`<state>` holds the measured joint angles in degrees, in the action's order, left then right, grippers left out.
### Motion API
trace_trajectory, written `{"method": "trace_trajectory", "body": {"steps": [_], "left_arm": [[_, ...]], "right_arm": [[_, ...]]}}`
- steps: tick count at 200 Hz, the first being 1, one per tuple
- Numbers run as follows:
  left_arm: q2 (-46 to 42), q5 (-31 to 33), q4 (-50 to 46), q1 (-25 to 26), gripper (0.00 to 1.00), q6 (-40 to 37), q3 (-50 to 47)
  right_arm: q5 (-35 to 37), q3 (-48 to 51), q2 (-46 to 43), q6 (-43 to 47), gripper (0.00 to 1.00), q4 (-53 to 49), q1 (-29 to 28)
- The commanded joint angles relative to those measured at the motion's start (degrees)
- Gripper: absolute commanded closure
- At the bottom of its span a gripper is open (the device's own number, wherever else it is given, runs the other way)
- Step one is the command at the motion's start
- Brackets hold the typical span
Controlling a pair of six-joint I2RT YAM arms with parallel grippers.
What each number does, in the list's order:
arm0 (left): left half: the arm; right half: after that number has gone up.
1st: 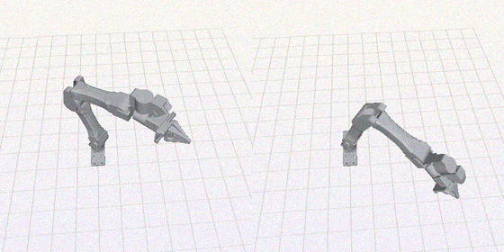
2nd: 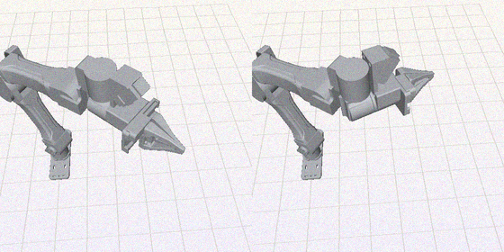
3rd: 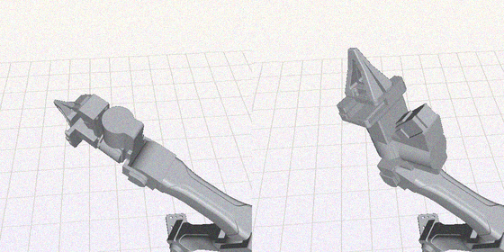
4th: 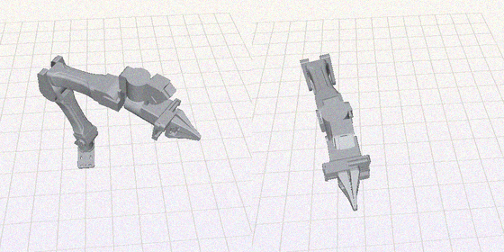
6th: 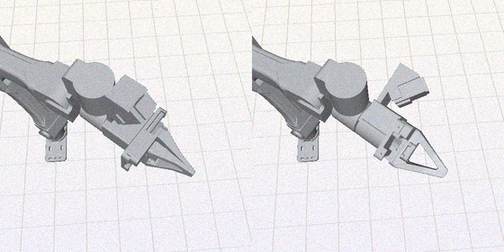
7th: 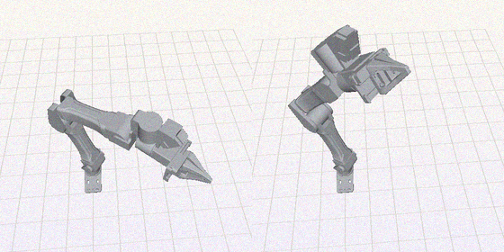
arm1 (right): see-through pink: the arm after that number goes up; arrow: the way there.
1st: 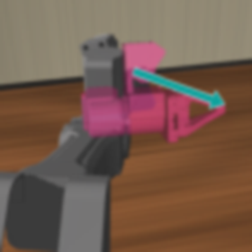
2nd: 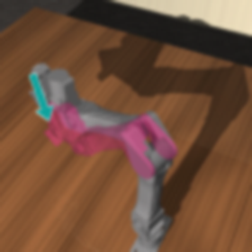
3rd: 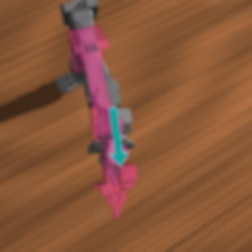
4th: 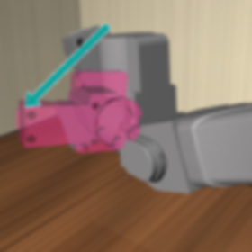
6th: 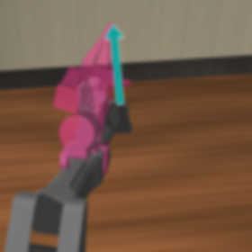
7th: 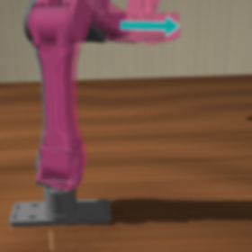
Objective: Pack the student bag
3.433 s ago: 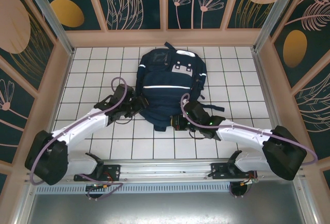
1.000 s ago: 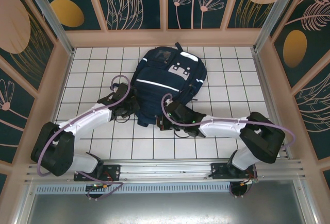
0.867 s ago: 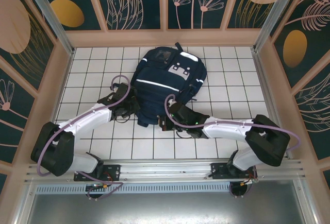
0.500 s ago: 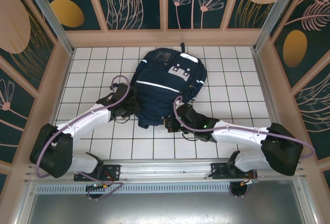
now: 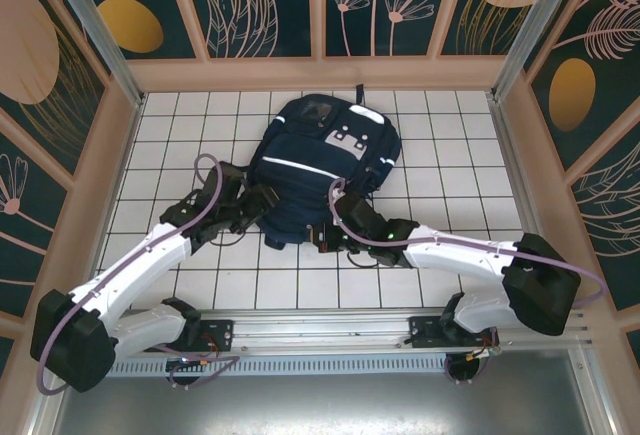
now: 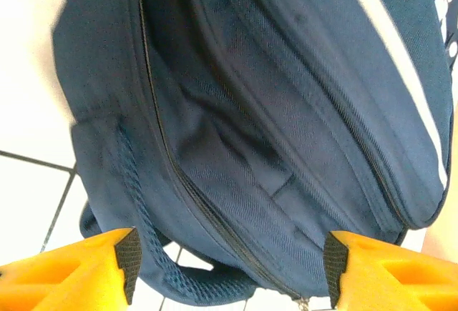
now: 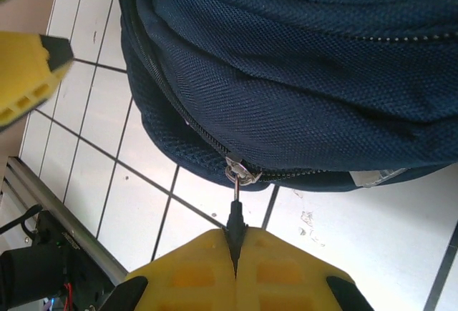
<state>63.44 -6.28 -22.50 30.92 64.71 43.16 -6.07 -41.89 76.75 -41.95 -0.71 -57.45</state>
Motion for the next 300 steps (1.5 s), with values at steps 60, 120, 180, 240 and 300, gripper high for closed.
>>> {"method": "trace_trajectory", "body": {"steps": [60, 120, 180, 240, 300], "left_arm": [[6.13, -1.24, 10.83, 5.75, 0.38, 11.82, -4.4], [12.97, 0.74, 15.26, 5.83, 0.45, 12.15, -2.83], [12.88, 8.24, 11.67, 5.69, 0.99, 6.02, 0.07], [8.26, 10.84, 6.75, 3.85, 1.0, 2.81, 0.26], [4.29, 9.66, 4.84, 1.52, 1.0, 0.96, -0.7]], "right_arm": [[-4.04, -3.96, 0.68, -0.23, 1.0, 4.15, -1.48], [-4.66, -3.77, 1.02, -0.9, 1.0, 5.43, -1.55], [-3.11, -2.57, 2.2, -0.93, 1.0, 6.25, -1.5], [0.42, -0.27, 4.57, -0.59, 1.0, 5.6, -1.48], [4.3, 2.65, 3.36, 0.42, 1.0, 3.6, 0.02]]}}
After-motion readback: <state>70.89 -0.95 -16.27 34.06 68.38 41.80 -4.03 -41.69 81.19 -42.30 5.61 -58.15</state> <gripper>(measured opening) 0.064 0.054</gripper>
